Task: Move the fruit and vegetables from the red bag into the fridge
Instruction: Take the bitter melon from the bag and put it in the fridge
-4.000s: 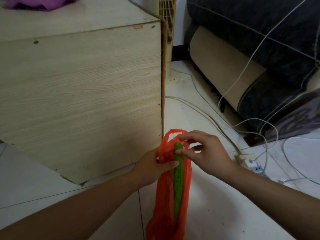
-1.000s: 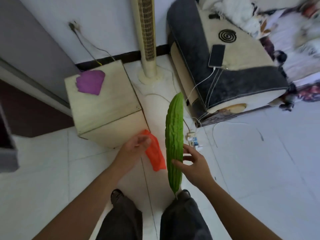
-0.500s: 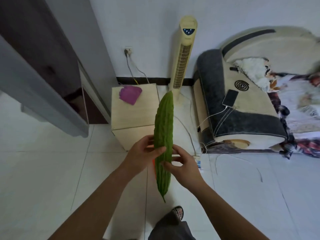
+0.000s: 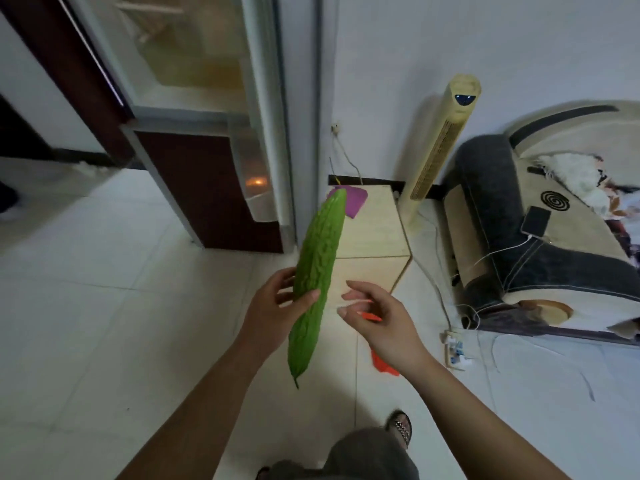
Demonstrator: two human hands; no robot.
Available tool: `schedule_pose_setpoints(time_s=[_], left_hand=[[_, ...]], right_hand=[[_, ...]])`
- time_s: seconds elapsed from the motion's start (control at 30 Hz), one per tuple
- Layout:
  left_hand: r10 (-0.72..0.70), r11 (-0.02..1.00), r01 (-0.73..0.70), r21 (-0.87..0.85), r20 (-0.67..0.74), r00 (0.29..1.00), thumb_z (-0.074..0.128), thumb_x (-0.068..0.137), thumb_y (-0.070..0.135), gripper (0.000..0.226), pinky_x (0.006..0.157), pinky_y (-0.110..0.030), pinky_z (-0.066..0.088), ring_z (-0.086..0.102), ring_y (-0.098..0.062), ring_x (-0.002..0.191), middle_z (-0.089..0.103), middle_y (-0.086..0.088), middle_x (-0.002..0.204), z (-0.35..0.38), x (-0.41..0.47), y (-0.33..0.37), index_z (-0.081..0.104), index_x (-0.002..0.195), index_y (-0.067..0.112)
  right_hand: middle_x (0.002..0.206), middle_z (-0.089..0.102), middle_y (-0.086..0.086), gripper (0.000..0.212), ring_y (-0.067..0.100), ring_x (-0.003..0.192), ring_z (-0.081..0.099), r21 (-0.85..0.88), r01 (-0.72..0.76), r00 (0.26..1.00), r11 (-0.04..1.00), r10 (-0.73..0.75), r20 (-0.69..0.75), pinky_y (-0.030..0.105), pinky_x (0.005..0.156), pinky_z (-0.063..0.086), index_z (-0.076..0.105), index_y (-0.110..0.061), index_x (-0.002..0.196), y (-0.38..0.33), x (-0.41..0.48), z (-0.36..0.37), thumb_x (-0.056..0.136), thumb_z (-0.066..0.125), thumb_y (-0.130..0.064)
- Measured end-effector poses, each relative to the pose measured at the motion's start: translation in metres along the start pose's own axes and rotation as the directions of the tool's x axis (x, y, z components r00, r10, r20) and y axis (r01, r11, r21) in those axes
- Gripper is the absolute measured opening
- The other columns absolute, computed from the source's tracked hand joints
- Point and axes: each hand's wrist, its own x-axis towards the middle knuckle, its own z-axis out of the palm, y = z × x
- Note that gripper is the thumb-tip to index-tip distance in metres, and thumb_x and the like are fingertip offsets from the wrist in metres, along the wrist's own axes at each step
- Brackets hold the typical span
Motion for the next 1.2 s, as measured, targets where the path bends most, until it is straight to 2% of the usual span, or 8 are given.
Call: schedule_pose_setpoints(time_s=[0.17,0.3,0.57,0.73,0.87,0.97,1.07,1.2], left_hand=[[0.015,1.000,-0.015,0.002,-0.156,0.988,0.072,0.076,0.032,0.037,0.076,-0.033,0.058,0.066,-0.014,0.094,0.066,0.003,0.107,-0.092,-0.007,0.008,0.060,0.111,0.030],[0.026,1.000,-0.023,0.012,-0.239,0.971,0.071,0.076,0.035,0.040,0.078,-0.039,0.058,0.066,-0.017,0.094,0.067,0.002,0.107,-0.149,0.003,0.015,0.060,0.114,0.028],[0.046,0.998,-0.028,0.065,-0.307,0.951,0.065,0.083,0.036,0.035,0.060,-0.012,0.053,0.065,-0.009,0.088,0.064,0.007,0.102,-0.250,0.100,0.052,0.056,0.115,0.026],[0.009,1.000,-0.013,-0.009,-0.346,0.938,0.068,0.081,0.035,0.029,0.080,-0.032,0.057,0.065,-0.014,0.095,0.066,0.005,0.105,-0.307,0.205,0.085,0.058,0.108,0.028],[-0.039,0.994,0.004,-0.105,-0.335,0.942,0.068,0.081,0.035,0.021,0.086,-0.039,0.055,0.064,-0.014,0.095,0.066,0.004,0.103,-0.339,0.281,0.114,0.058,0.099,0.030],[-0.025,0.991,-0.019,-0.135,-0.322,0.947,0.066,0.082,0.037,0.027,0.083,-0.034,0.056,0.063,-0.010,0.093,0.065,0.004,0.103,-0.357,0.335,0.133,0.056,0.105,0.027],[-0.035,0.983,-0.021,-0.184,-0.299,0.954,0.064,0.084,0.036,0.035,0.063,-0.021,0.055,0.061,-0.006,0.087,0.063,0.007,0.101,-0.371,0.381,0.152,0.053,0.115,0.023],[-0.042,0.979,-0.008,-0.202,-0.240,0.970,0.063,0.085,0.036,0.037,0.070,-0.031,0.058,0.065,-0.018,0.095,0.065,-0.002,0.107,-0.388,0.446,0.171,0.056,0.116,0.016]], right_hand=[[0.100,0.064,-0.002,0.036,0.011,0.082,0.061,0.000,0.070,0.992,0.998,-0.070,0.105,0.025,0.080,0.052,0.061,-0.020,0.113,-0.031,0.025,0.093,0.080,0.072,-0.013],[0.104,0.066,0.001,0.035,0.011,0.083,0.064,0.009,0.103,0.978,0.995,-0.103,0.182,0.014,0.072,0.047,0.060,-0.023,0.111,-0.050,0.061,0.150,0.079,0.072,-0.014],[0.105,0.066,-0.005,0.034,0.011,0.092,0.065,-0.039,0.122,0.945,0.992,-0.104,0.311,0.009,0.077,0.046,0.060,-0.029,0.112,-0.075,0.169,0.245,0.080,0.071,-0.023],[0.105,0.067,-0.002,0.036,0.018,0.094,0.065,0.060,0.121,0.933,0.991,-0.134,0.334,0.035,0.087,0.053,0.062,-0.032,0.109,-0.106,0.271,0.300,0.075,0.074,-0.031],[0.098,0.068,0.001,0.037,0.020,0.092,0.066,0.157,0.104,0.958,0.982,-0.142,0.251,0.048,0.084,0.055,0.062,-0.028,0.108,-0.141,0.347,0.325,0.076,0.075,-0.013],[0.099,0.067,-0.004,0.043,0.015,0.093,0.066,0.083,0.186,0.958,0.979,-0.199,0.205,0.042,0.080,0.057,0.061,-0.033,0.110,-0.161,0.399,0.335,0.074,0.077,-0.017],[0.100,0.063,-0.010,0.050,0.007,0.089,0.062,-0.011,0.252,0.956,0.968,-0.247,0.157,0.029,0.080,0.056,0.057,-0.041,0.111,-0.175,0.436,0.342,0.072,0.078,-0.019],[0.108,0.059,-0.022,0.060,-0.002,0.100,0.057,-0.139,0.350,0.934,0.926,-0.335,0.120,0.014,0.081,0.049,0.047,-0.052,0.116,-0.192,0.485,0.348,0.072,0.079,-0.026]])
